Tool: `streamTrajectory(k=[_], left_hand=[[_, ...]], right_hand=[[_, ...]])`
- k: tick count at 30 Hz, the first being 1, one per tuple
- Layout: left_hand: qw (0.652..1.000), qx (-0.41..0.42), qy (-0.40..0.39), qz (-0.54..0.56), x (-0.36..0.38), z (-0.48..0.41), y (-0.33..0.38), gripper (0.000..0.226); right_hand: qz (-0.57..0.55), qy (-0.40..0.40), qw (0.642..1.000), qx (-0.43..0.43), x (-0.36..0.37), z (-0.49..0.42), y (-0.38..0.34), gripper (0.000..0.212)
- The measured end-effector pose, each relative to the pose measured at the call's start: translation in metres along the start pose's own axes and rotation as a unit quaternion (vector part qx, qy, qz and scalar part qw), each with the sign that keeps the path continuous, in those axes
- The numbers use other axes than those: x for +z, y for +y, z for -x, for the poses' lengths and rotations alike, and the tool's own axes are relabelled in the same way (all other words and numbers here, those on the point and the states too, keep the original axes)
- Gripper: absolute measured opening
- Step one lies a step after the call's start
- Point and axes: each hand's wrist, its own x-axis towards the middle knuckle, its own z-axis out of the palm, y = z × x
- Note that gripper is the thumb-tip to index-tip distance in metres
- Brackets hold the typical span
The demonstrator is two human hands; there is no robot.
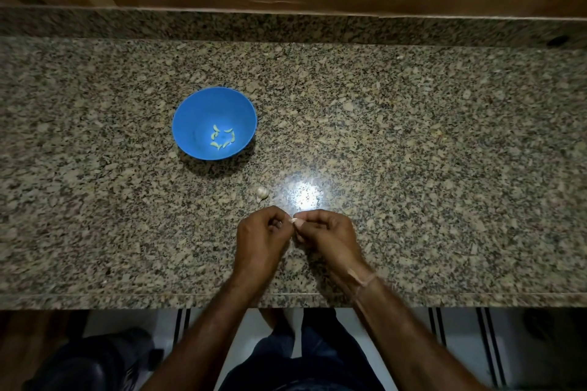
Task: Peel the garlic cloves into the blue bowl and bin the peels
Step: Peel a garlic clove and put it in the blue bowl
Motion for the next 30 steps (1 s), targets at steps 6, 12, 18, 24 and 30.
streamTrajectory(k=[6,12,18,24,30], left_hand=[[0.995,-0.084,-0.022,0.057,0.002,-0.002,0.002,0.013],[0.999,0.033,0.002,-0.024,0.002,0.003,-0.003,0.019],[1.000,-0.021,-0.007,0.020,0.005,0.004,-0.002,0.017],[0.967,-0.172,-0.044,0.181,0.011,-0.002,-0.002,0.016],[0.995,-0.094,-0.025,0.031,0.008,-0.001,-0.002,0.015]], right_hand=[[0.212,0.053,0.960,-0.176,-0.001,-0.003,0.008,0.007],[0.215,0.041,0.965,-0.144,-0.005,-0.009,0.013,0.012],[0.064,0.020,0.997,-0.044,-0.003,-0.008,0.014,0.024],[0.124,0.018,0.986,-0.109,-0.007,-0.015,0.014,0.009],[0.172,0.024,0.977,-0.128,-0.007,-0.016,0.020,0.018]])
